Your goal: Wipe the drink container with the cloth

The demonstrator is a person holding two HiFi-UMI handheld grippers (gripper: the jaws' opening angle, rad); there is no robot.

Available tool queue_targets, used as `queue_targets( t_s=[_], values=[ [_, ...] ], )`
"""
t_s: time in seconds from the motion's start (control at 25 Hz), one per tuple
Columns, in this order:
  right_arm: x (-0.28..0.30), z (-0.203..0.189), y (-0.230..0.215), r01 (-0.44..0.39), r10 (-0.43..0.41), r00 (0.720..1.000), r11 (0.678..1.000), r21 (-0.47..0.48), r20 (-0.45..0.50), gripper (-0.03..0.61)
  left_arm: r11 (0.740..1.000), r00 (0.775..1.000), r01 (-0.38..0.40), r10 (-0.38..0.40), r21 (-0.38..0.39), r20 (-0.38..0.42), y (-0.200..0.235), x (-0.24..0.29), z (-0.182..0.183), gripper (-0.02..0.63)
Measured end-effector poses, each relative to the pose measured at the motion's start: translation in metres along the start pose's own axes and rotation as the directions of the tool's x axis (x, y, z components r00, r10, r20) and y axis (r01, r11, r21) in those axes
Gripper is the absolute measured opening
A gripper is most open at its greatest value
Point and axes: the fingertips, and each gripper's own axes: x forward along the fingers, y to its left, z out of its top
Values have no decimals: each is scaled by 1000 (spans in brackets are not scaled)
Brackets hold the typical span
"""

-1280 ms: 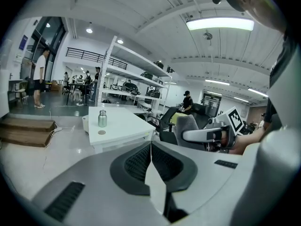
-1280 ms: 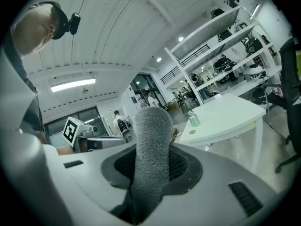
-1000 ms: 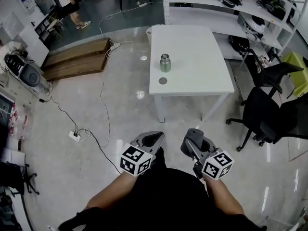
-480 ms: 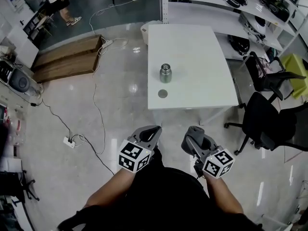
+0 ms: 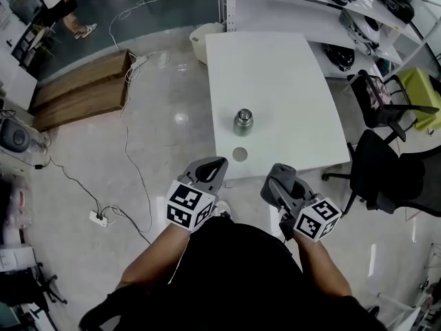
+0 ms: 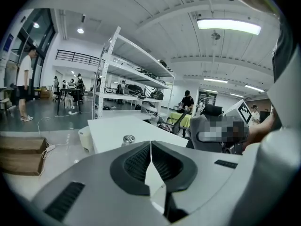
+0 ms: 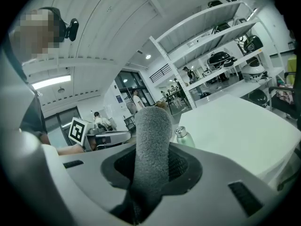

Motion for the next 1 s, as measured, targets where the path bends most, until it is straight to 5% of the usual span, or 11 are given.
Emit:
queue_targets(
  t_s=[0.6, 1.0],
  values=[
    [65, 42, -41, 86, -87, 996, 996, 9, 17, 107, 995, 995, 69, -63, 75, -77, 56, 55, -7, 18],
    [88, 66, -73, -7, 7, 1000, 1000, -10, -22, 107, 994, 996, -12, 21, 109, -87, 66, 89, -2, 20]
  ],
)
